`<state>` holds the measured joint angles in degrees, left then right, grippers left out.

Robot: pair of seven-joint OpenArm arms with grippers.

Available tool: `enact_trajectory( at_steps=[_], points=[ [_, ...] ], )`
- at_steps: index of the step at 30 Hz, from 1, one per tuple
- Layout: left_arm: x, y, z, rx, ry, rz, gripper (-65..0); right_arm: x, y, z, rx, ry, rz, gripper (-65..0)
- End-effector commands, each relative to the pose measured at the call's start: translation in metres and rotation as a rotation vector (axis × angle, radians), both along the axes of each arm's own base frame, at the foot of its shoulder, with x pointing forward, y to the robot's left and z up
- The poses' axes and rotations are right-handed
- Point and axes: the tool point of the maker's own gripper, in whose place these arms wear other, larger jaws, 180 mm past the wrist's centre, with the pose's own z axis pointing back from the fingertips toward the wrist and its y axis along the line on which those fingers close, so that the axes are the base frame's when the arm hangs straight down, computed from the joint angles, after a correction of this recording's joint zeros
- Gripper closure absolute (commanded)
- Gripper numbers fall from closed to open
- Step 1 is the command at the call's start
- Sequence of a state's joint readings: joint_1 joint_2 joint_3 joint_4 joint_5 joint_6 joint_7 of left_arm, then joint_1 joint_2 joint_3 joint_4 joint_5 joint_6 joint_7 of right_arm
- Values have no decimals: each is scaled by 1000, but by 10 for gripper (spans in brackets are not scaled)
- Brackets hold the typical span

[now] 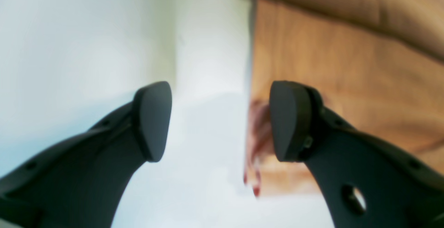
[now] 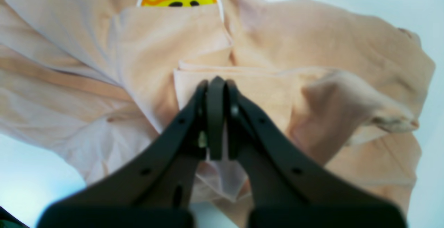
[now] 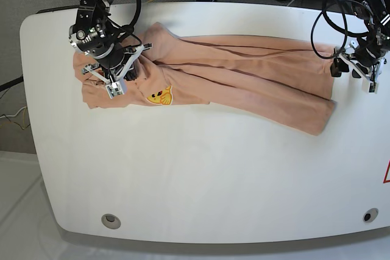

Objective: Fold the T-shirt properly
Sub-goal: 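Hold the folded sleeve with the right gripper, move left gripper to shirt end, then lower the left gripper and grasp the shirt's folded end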

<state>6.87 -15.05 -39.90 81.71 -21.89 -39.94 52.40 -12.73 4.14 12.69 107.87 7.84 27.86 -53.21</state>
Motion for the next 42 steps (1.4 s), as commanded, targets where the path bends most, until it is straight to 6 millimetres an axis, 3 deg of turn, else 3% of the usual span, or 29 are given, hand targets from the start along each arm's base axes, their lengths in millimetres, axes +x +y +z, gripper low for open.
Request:
enact_trajectory(
  at_steps=[1,6,14,21,34,42],
  points=[
    [2,14,16,-3,-40,31,-424,8,-1,10,3,-40,0,0],
    [-10,22,15,-30,-11,75,-424,7,-4,10,-7,-38,3,0],
    [-12,21,13,-41,-3,82,-424,7,-6,10,-12,-38,4,0],
    [-13,5,3,-82,1,84,-424,7,-6,10,-12,-38,4,0],
    [-15,-41,-24,-191,34,62,-426,6,-7,9,-17,-34,5,0],
    [-21,-51,-42,-240,82,60,-426,7,-7,10,-17,-37,5,0]
  ],
)
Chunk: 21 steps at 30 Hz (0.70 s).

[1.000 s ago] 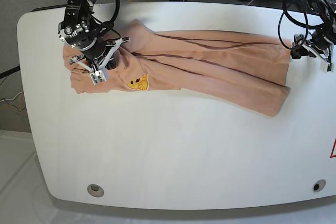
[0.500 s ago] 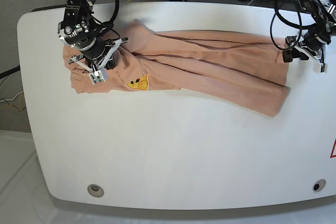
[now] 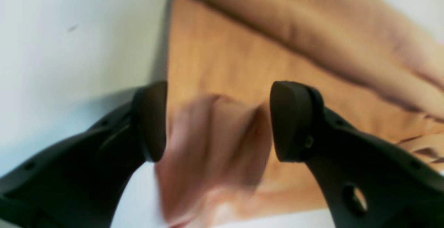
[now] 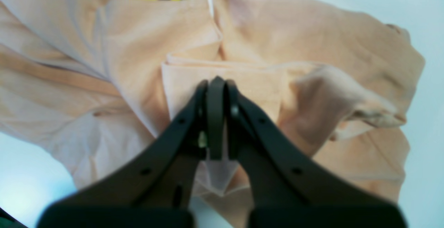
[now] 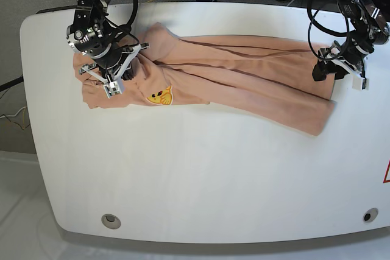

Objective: Fold the T-shirt properly
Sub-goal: 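Lower the left gripper and grasp the shirt's folded end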

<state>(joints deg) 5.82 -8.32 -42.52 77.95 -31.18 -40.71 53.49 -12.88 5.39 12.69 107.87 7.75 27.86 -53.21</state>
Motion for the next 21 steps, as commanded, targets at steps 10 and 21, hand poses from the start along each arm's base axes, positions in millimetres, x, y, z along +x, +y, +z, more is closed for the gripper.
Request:
enact_trajectory(
  at_steps=[10,21],
  points=[
    [-19,1,-20,28,108,-12,-426,8,0,8,7,-35,0,0],
    [-9,-12,-19,8,61,-18,-426,5,-1,0,12,-10,-4,0]
  ],
)
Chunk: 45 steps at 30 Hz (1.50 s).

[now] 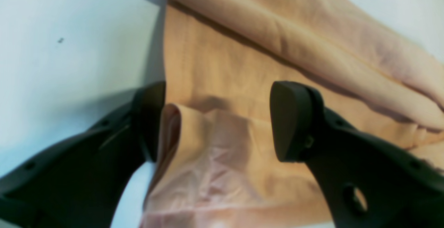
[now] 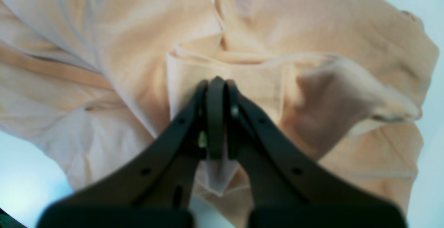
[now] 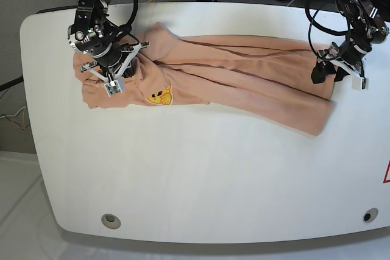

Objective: Fold the T-shirt properly
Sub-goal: 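Lower the left gripper and grasp the shirt's folded end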

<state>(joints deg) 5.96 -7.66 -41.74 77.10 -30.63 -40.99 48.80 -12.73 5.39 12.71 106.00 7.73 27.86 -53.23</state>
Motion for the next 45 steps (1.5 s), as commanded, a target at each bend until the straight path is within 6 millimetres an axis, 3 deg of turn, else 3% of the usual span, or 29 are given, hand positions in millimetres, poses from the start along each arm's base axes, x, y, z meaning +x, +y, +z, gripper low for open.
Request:
enact_trajectory(
  at_steps=[1,10,13,15,18,19,22,29,38,45],
  points=[
    [-15,-11,-21,19,114,-44,-426,8,0,10,6,-40,1,0],
    [-13,-35,-26,-20,112,-67,-419,8,0,10,6,-40,1,0],
    [-13,-41,-28,-34,112,-68,-370,8,0,10,6,-40,1,0],
    [-13,-45,-29,-44,110,-67,-270,8,0,10,6,-40,1,0],
    [-13,-46,-29,-46,110,-67,-25,8,0,10,6,-40,1,0],
    [-13,-46,-29,-46,110,-67,0,8,0,10,6,-40,1,0],
    [-12,-46,-28,-43,107,-68,-45,8,0,10,6,-40,1,0],
    [-11,-43,-25,-32,100,-67,-23,8,1,10,9,-40,0,0],
    [17,-36,27,75,-58,-84,-23,8,2,9,14,-40,-3,0],
    [43,-61,60,97,-164,-138,-23,8,2,10,17,-40,-6,0]
  ],
)
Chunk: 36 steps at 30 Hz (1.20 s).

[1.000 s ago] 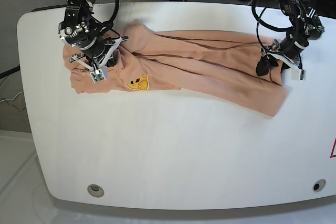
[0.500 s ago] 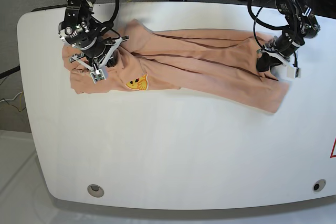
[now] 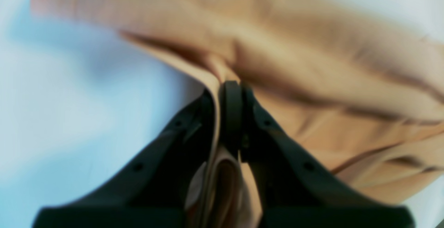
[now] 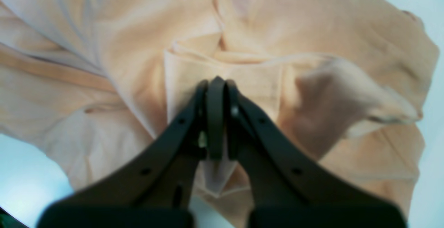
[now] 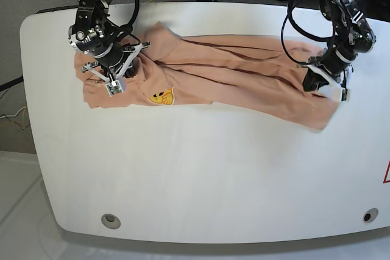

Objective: Fold the T-shirt properly
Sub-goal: 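Lower the left gripper and grasp the shirt's folded end, then drag the held shirt end with the left gripper toward the right gripper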

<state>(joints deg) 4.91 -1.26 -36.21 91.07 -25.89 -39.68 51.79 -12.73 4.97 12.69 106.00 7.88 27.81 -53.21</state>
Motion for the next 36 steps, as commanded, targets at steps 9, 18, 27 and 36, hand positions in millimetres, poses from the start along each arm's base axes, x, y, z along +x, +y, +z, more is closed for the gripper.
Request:
enact_trajectory(
  at_steps=[9,18,27,36],
  points=[
    [36,-50,36,-60,-139,-84,-23,8,0,10,11,-40,-7,0],
    [43,-110,38,-149,-152,-180,-23,8,0,11,10,-42,-6,0],
    [39,-156,39,-194,-148,-277,-23,9,0,11,10,-43,-8,0],
    [16,-210,39,-263,-179,-394,-23,9,-1,11,7,-43,-8,0]
  ],
)
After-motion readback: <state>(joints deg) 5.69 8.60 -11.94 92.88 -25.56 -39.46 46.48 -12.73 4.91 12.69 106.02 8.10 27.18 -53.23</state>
